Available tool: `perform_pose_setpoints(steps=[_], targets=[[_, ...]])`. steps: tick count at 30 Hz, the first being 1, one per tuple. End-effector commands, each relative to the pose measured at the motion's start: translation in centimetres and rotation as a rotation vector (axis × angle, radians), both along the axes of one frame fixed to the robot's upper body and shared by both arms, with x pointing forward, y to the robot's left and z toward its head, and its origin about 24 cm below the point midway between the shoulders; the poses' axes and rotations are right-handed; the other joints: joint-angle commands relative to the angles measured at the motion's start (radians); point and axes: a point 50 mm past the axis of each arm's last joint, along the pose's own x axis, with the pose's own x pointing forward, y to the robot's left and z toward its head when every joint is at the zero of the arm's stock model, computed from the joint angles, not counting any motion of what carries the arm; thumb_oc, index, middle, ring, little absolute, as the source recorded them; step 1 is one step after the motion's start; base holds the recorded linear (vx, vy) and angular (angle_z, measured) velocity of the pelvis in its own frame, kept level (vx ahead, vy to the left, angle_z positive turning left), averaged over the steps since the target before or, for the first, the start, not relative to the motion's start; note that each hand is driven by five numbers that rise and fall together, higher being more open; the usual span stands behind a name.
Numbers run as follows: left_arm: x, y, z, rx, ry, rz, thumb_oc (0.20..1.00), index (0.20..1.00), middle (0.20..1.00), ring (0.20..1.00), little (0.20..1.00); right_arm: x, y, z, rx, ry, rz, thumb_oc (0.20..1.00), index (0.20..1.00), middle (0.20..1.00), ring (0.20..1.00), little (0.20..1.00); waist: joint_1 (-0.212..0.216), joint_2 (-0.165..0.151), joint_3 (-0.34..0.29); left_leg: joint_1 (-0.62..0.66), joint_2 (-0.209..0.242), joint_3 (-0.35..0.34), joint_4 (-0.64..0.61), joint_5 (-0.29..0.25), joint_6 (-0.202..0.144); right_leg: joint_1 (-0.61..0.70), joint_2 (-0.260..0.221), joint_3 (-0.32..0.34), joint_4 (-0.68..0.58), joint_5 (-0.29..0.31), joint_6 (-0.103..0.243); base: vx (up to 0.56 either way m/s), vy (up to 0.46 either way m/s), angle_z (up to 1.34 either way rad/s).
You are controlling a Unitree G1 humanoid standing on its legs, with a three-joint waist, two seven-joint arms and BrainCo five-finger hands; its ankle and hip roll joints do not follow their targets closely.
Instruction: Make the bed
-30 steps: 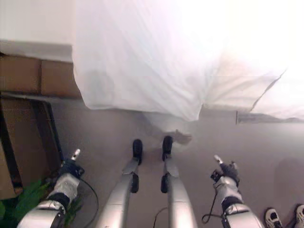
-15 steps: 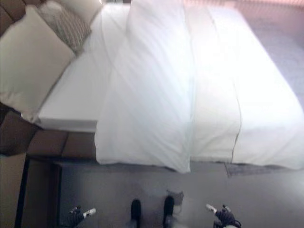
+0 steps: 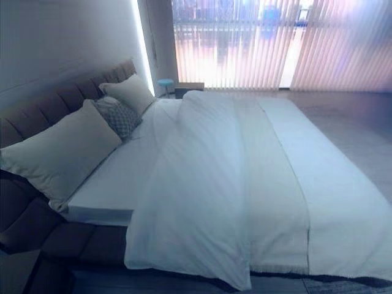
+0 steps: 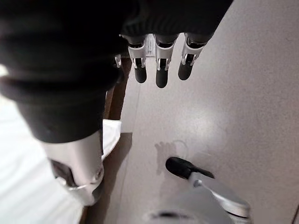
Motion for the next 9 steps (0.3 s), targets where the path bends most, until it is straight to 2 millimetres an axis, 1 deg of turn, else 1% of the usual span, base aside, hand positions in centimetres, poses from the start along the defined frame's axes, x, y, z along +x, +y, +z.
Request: perform_pose_setpoints(steps=[1,3,6,9], targets=[[2.2,-0.3,0.3,0.001,-0.033,-0.089,1.000,1.000,1.000,1.000,1.000,1.8,0.3,0.2,-0.011,-0.009,0.079,1.000,1.000,1.000,1.000,1.000,0.016,-0.027,0.004,-0.009,-0.066,-0.002,0.019,-0.007,0.012,-0.002,-0.013,0.024,0.084,-0.064,0.111,0.00,0.005,0.04],[2.2,-0.5,0.2,0.001,-0.029,-0.100,1.000,1.000,1.000,1.000,1.000,1.9,0.6,0.2,-0.008,-0.008,0.101,1.000,1.000,1.000,1.000,1.000,0.015,-0.027,0.000,-0.007,-0.065,0.000,0.014,-0.007,0.012,0.000,-0.011,0.026,0.079,-0.062,0.111,0.00,0.000,0.00],[2.3,-0.7,0.2,0.011,-0.028,-0.134,1.000,1.000,1.000,1.000,1.000,2.3,1.1,0.1,-0.031,0.013,0.218,1.000,1.000,1.000,1.000,1.000,0.018,-0.030,-0.005,-0.001,-0.062,0.003,0.006,-0.007,0.009,0.010,-0.011,0.029,0.064,-0.058,0.113,0.00,0.000,0.00],[2.6,-0.7,0.3,0.022,-0.029,-0.177,1.000,1.000,1.000,1.000,1.000,2.8,1.1,0.2,-0.045,0.011,0.261,1.000,1.000,1.000,1.000,1.000,0.017,-0.027,-0.006,0.000,-0.062,0.007,0.006,-0.009,0.008,0.014,-0.010,0.033,0.055,-0.054,0.114,0.00,0.000,0.00]])
